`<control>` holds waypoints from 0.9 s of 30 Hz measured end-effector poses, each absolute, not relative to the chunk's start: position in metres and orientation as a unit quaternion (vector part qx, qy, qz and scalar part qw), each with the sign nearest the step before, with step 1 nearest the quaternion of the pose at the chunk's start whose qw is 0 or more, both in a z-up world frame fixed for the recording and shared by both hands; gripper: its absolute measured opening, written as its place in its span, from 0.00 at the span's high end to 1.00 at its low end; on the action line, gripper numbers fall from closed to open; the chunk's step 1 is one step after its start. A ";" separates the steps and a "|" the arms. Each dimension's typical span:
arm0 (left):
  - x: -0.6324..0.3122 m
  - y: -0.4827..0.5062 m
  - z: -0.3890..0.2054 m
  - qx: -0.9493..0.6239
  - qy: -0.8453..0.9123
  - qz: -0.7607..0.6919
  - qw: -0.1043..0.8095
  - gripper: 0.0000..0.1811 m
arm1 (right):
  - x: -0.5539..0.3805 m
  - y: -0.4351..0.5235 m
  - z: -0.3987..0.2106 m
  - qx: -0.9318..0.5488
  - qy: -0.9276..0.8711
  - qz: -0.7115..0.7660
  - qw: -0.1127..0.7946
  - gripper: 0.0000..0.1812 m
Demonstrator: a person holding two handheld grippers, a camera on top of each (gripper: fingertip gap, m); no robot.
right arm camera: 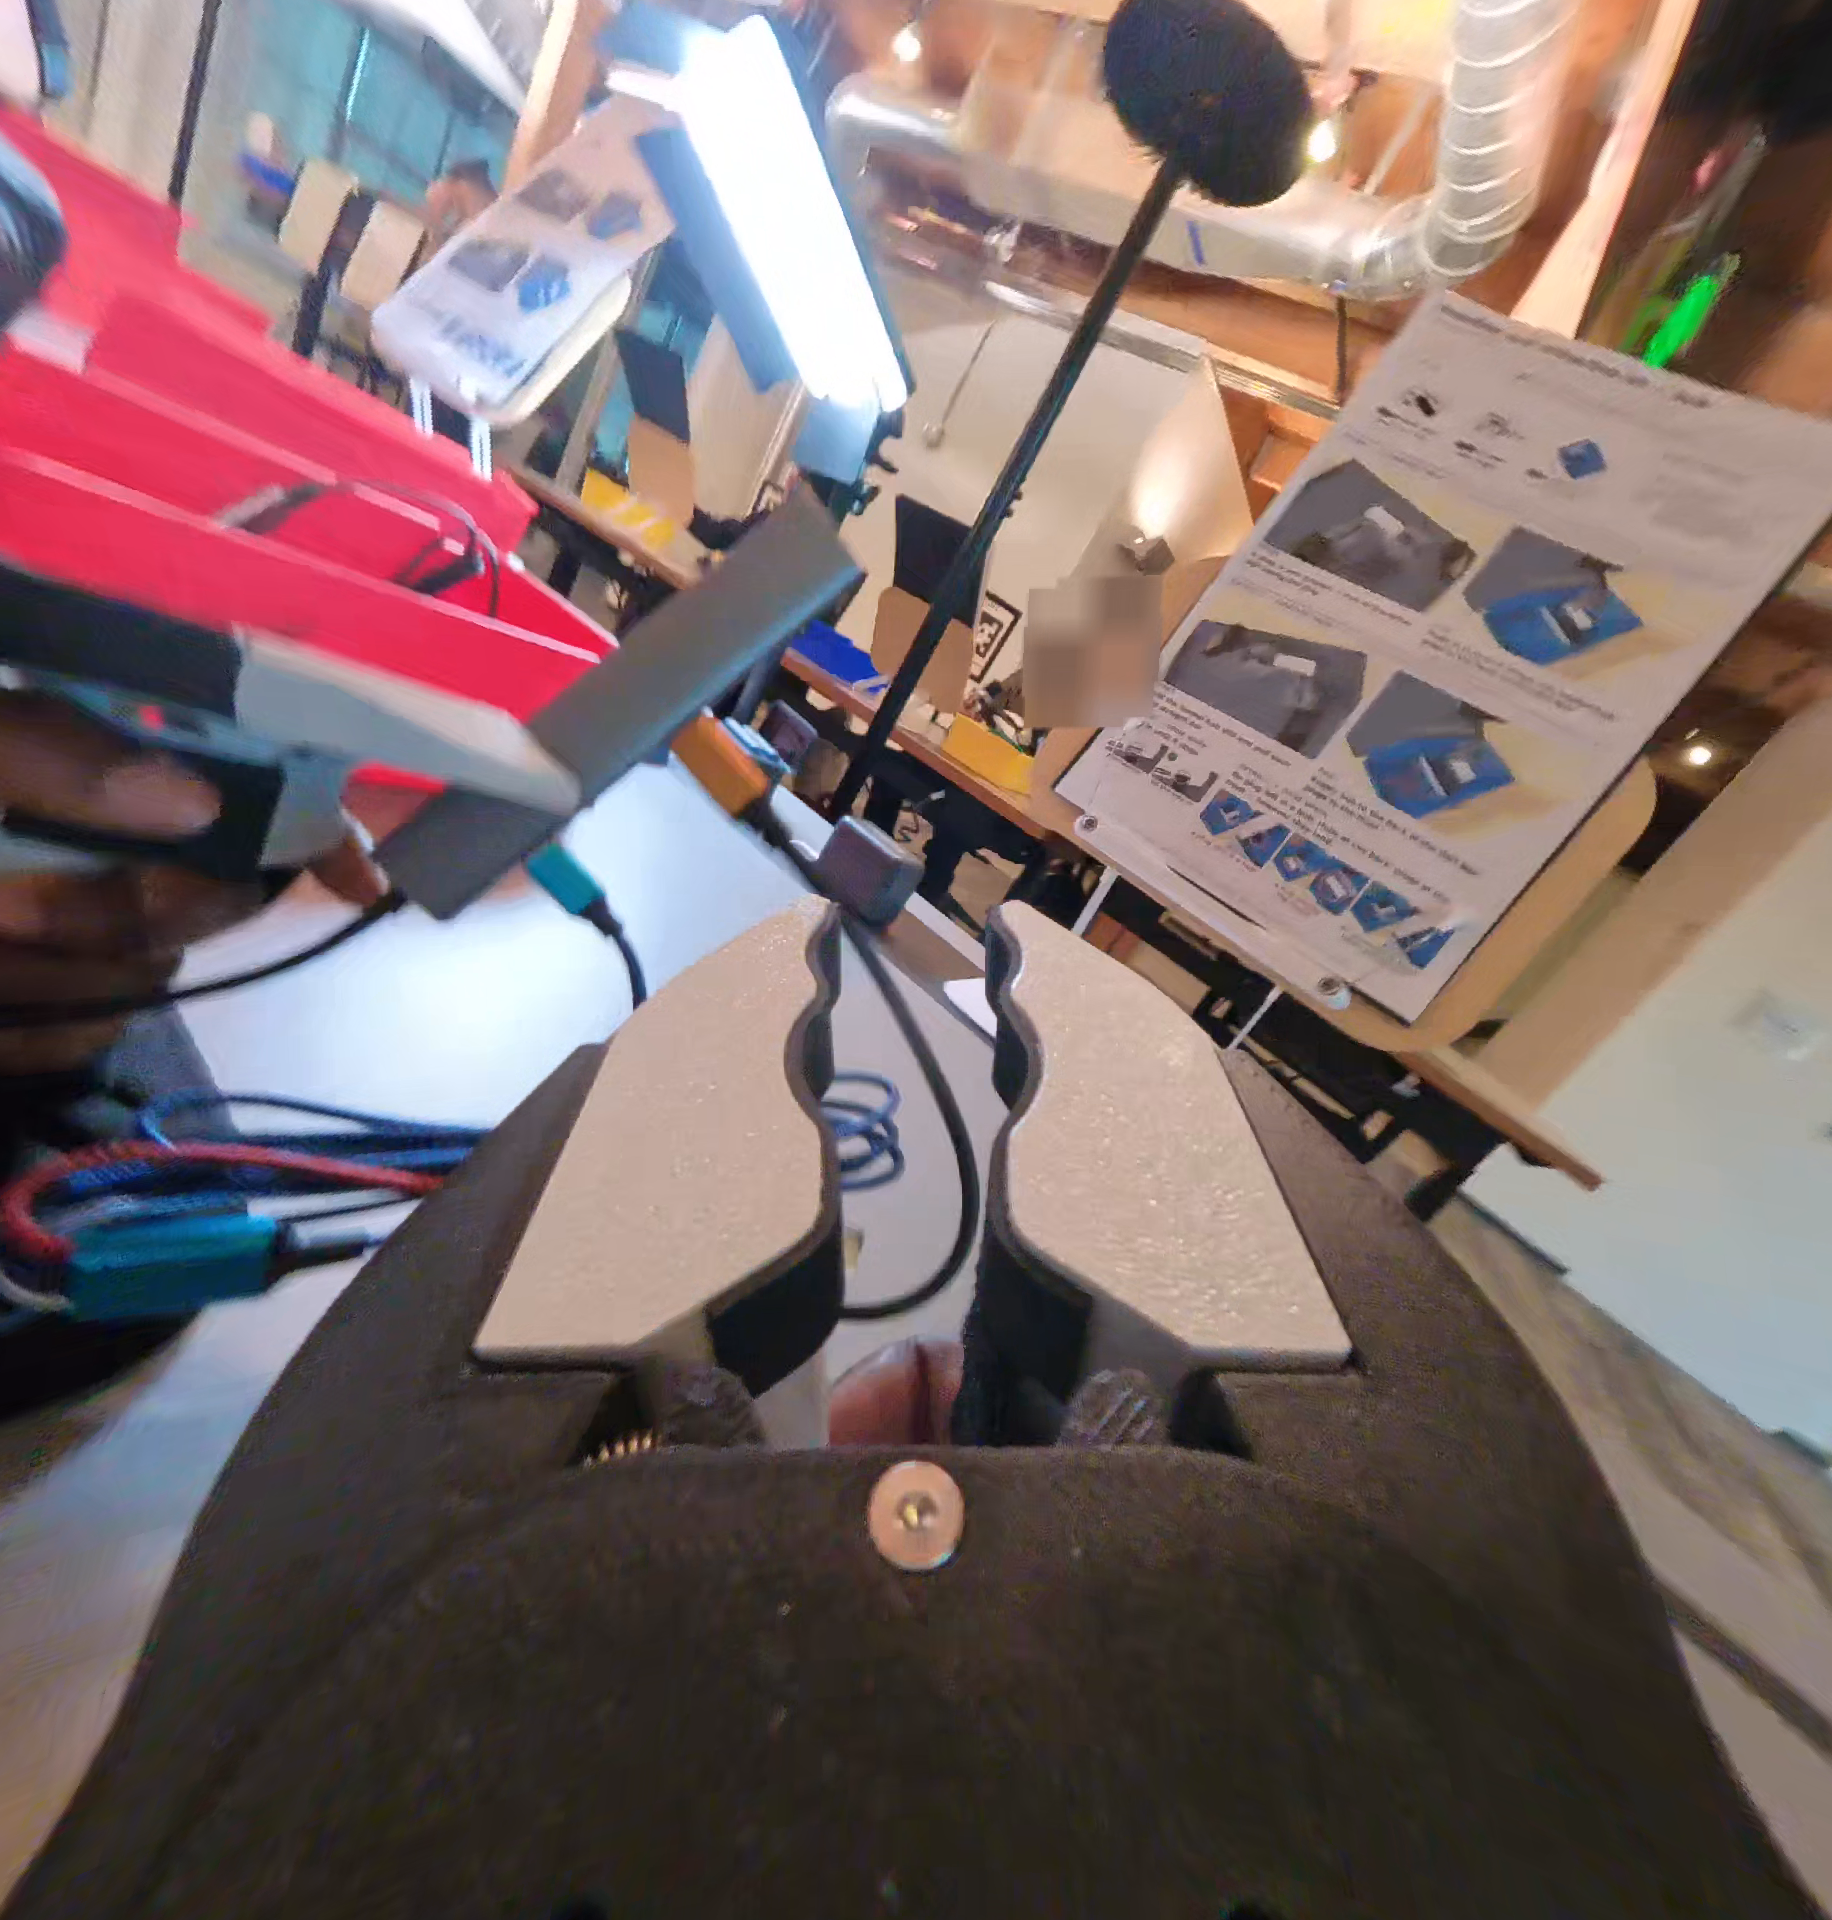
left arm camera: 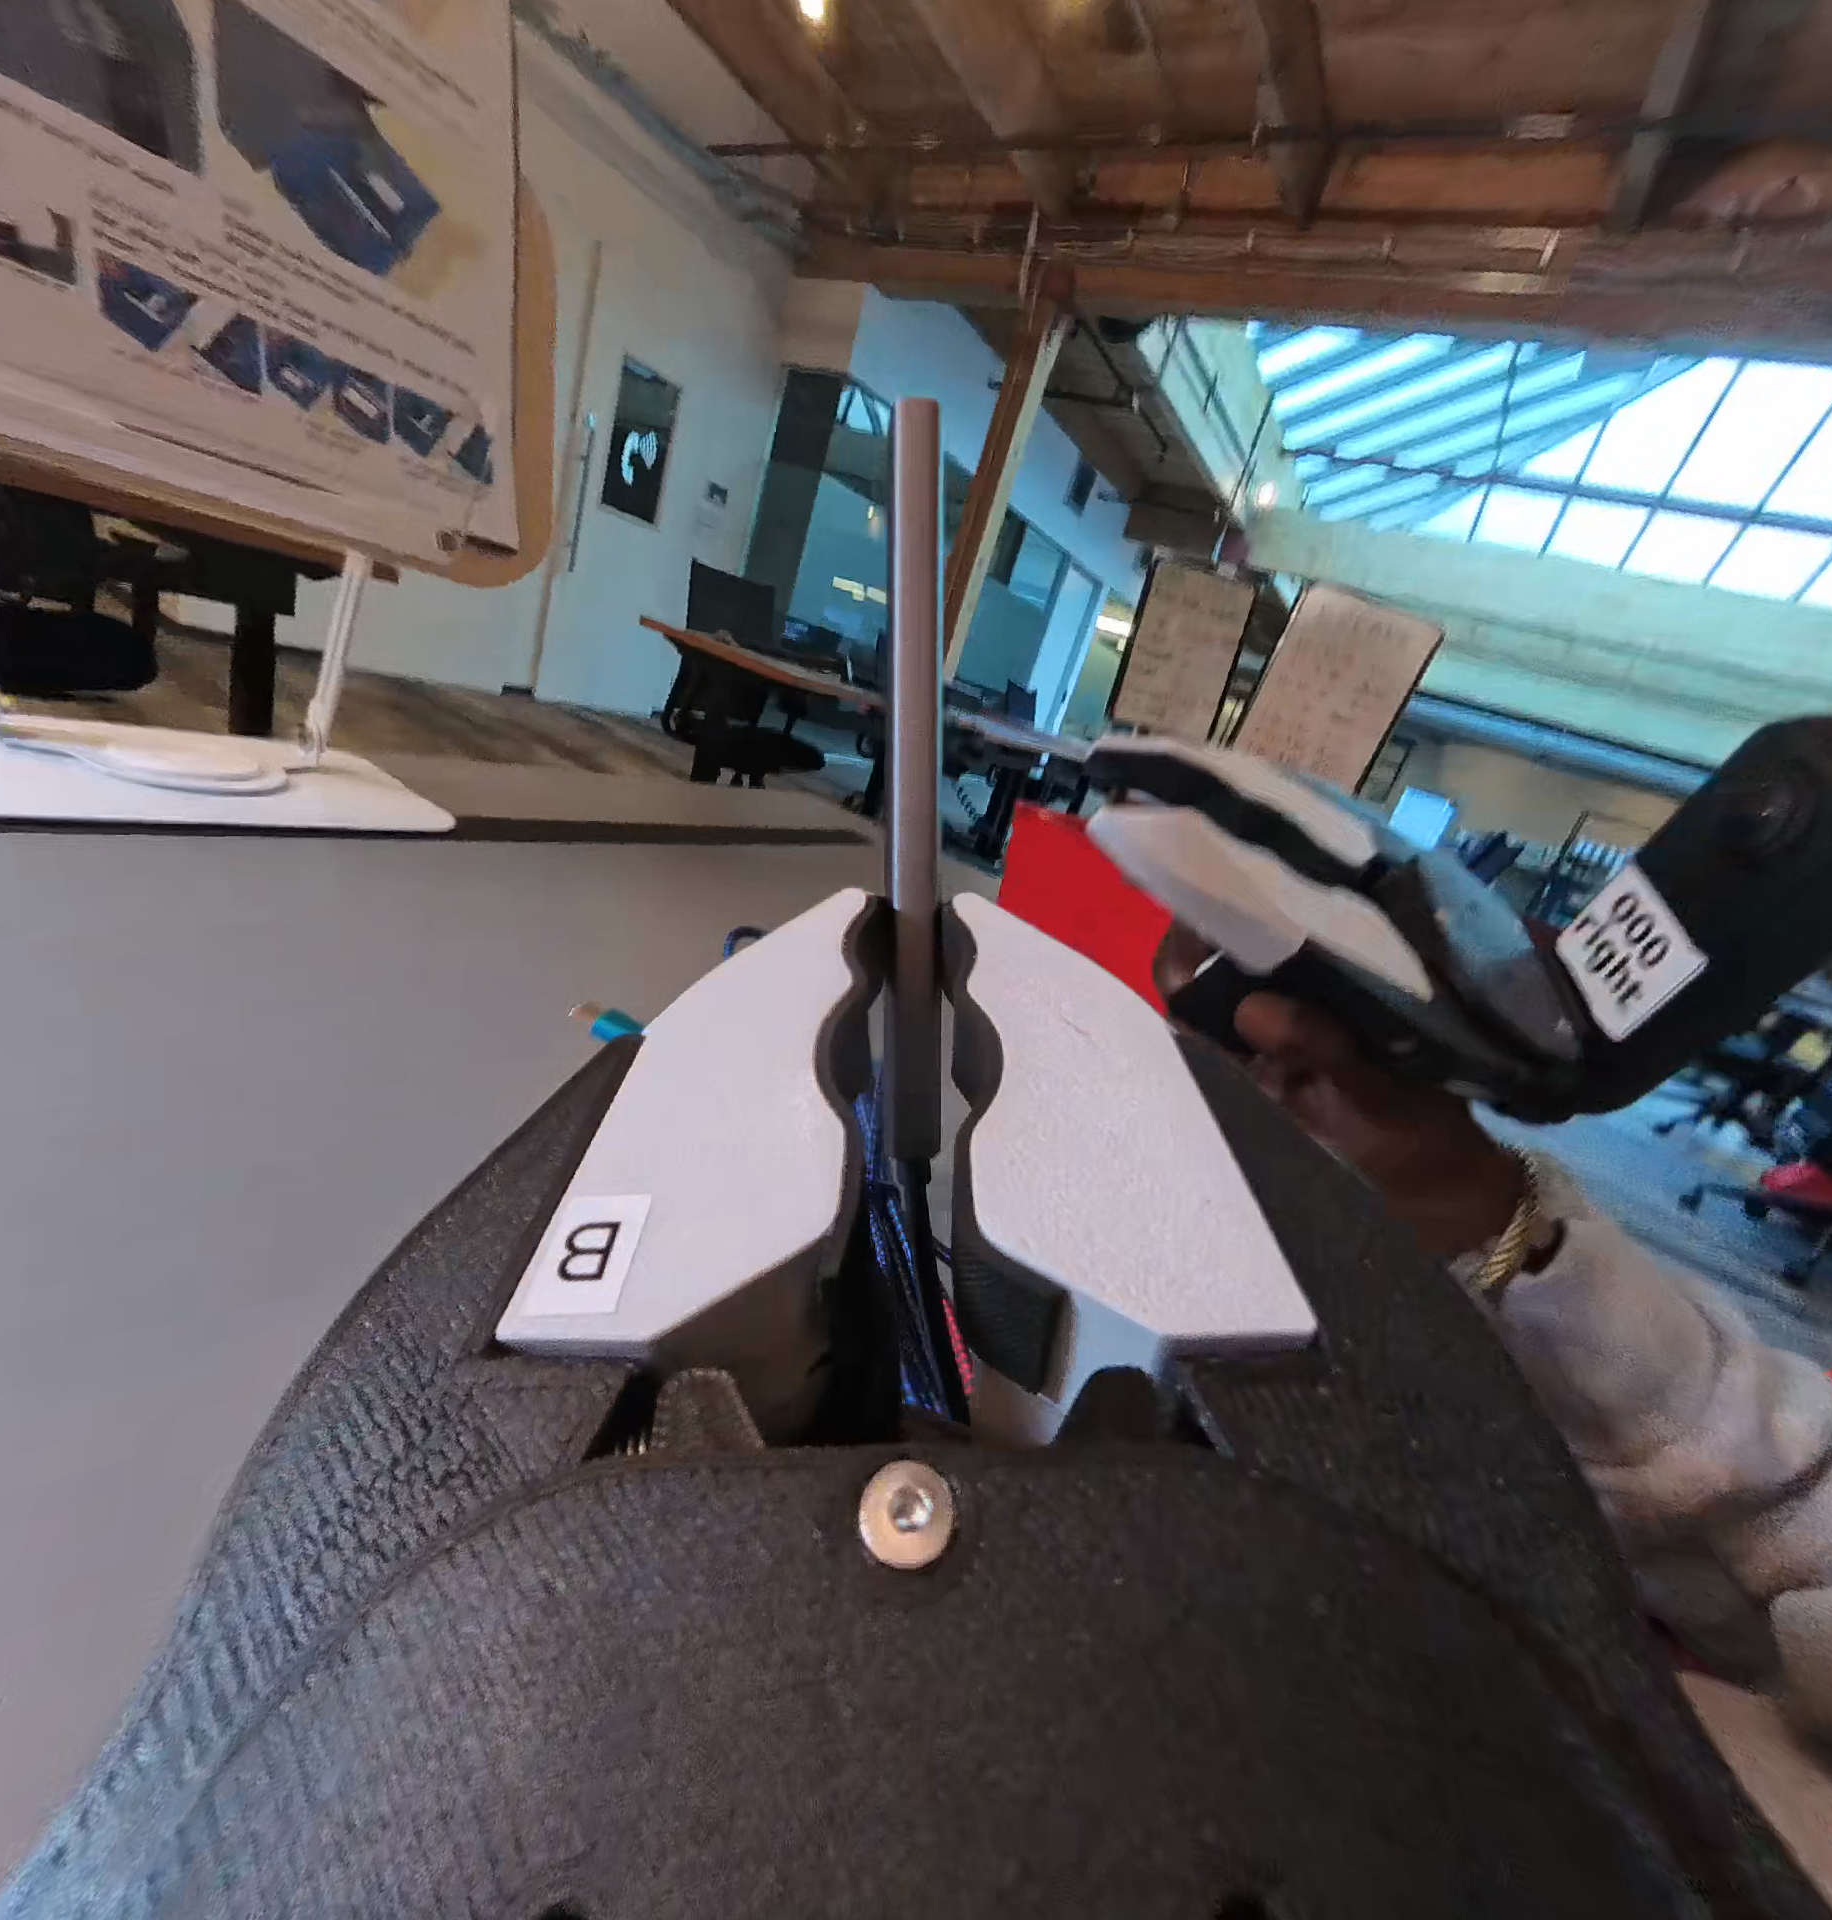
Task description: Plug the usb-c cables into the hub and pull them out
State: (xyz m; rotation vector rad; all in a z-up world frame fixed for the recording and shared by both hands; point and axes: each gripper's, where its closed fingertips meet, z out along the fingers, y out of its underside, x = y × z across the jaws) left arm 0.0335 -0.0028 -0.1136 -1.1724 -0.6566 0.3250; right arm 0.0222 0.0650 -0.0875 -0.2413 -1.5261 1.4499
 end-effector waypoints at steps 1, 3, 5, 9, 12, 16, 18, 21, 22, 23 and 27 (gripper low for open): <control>0.035 -0.008 -0.110 -0.526 -0.302 0.151 0.781 0.95 | 0.022 0.060 -0.091 -0.085 -0.633 0.579 0.507 0.86; 0.034 -0.013 -0.111 -0.515 -0.314 0.143 0.785 0.95 | 0.022 0.053 -0.101 -0.050 -0.640 0.539 0.545 0.86; 0.032 -0.010 -0.116 -0.527 -0.322 0.126 0.777 0.95 | 0.029 0.046 -0.107 -0.015 -0.645 0.524 0.556 0.87; 0.039 0.008 -0.123 -0.579 -0.287 0.128 0.752 0.95 | 0.035 0.042 -0.108 -0.003 -0.639 0.523 0.564 0.89; 0.046 0.020 -0.127 -0.611 -0.255 0.136 0.737 0.95 | 0.033 0.042 -0.114 0.010 -0.646 0.499 0.578 0.87; 0.057 0.034 -0.134 -0.652 -0.211 0.129 0.717 0.95 | 0.033 0.041 -0.117 0.019 -0.647 0.481 0.592 0.92; 0.059 0.038 -0.136 -0.663 -0.199 0.140 0.708 0.95 | 0.033 0.042 -0.119 0.028 -0.647 0.464 0.604 0.93; 0.063 0.037 -0.128 -0.649 -0.182 0.158 0.722 0.93 | 0.036 0.039 -0.123 0.039 -0.661 0.466 0.587 0.93; 0.063 0.034 -0.124 -0.635 -0.178 0.171 0.732 0.90 | 0.037 0.037 -0.125 0.045 -0.665 0.462 0.585 0.93; 0.062 0.031 -0.119 -0.620 -0.178 0.186 0.741 0.87 | 0.037 0.035 -0.126 0.052 -0.666 0.455 0.589 0.93; 0.060 0.032 -0.120 -0.622 -0.181 0.200 0.735 0.87 | 0.043 0.028 -0.128 0.066 -0.666 0.451 0.590 0.93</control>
